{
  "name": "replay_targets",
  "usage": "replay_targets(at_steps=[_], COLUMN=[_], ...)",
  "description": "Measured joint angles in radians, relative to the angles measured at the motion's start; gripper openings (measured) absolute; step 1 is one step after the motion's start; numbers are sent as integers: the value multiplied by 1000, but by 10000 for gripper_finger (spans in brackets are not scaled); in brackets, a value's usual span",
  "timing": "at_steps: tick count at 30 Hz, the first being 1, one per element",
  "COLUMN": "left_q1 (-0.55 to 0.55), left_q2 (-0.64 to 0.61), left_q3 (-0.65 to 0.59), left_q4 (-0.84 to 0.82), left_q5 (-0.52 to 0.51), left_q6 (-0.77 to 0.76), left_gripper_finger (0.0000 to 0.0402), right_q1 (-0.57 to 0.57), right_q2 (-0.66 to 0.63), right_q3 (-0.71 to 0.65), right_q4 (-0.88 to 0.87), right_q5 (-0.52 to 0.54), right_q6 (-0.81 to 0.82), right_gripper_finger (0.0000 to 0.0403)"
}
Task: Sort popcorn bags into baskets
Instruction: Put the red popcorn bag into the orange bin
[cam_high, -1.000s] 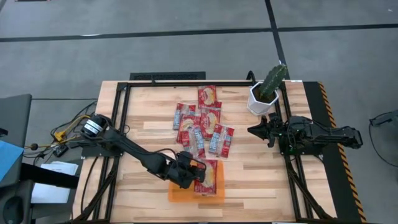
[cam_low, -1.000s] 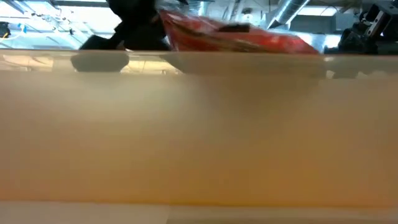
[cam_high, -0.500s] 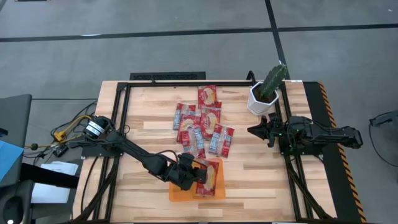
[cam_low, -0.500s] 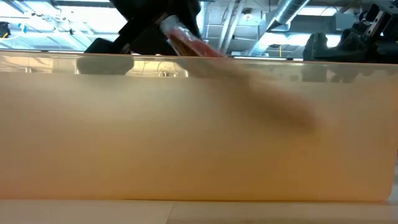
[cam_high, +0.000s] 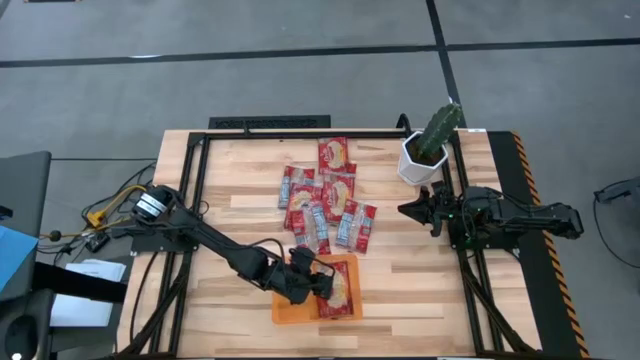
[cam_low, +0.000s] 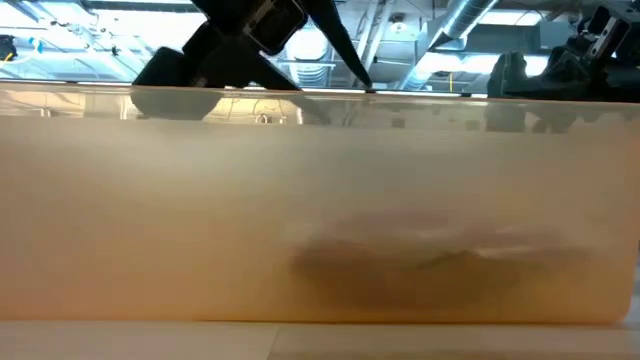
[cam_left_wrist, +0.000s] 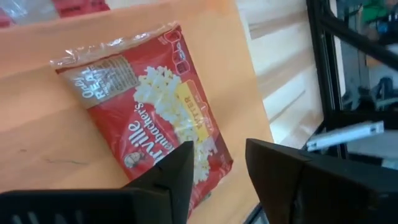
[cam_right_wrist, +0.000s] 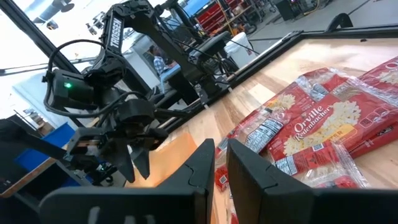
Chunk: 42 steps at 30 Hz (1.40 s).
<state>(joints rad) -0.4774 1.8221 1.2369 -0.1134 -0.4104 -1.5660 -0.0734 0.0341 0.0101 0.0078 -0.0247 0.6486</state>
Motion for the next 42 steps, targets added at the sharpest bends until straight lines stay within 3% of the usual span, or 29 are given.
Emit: replay_targets(at_steps=[5, 10, 13, 16, 22, 26, 32, 36, 42], left_q1=[26, 85, 128, 187, 309, 347, 368, 389, 400], left_q2=[-139, -336, -426, -468, -428, -349, -246, -228, -236], left_q3=[-1, 0, 0, 0, 0, 0, -23, -116, -239], left_q4=[-63, -256, -403, -503, -569, -583, -543, -397, -275], left_q5=[-41, -129, -183, -155, -5, 5, 44, 123, 144], left_q6=[153, 344, 357, 383, 426, 379, 373, 339, 261], left_gripper_finger=[104, 90, 104, 135, 222, 261, 269, 269, 269], right_q1=[0, 0, 0, 0, 0, 0, 0, -1, -1], right_q2=[0, 0, 0, 0, 0, 0, 0, 0, 0], right_q3=[0, 0, 0, 0, 0, 0, 0, 0, 0], right_q4=[0, 0, -1, -1, -2, -3, -3, -3, -2], right_q5=[-1, -1, -1, -1, 22, 23, 24, 25, 42], right_q6=[81, 56, 50, 22, -5, -5, -5, -2, -3], right_gripper_finger=[67, 67, 68, 67, 75, 91, 114, 125, 134])
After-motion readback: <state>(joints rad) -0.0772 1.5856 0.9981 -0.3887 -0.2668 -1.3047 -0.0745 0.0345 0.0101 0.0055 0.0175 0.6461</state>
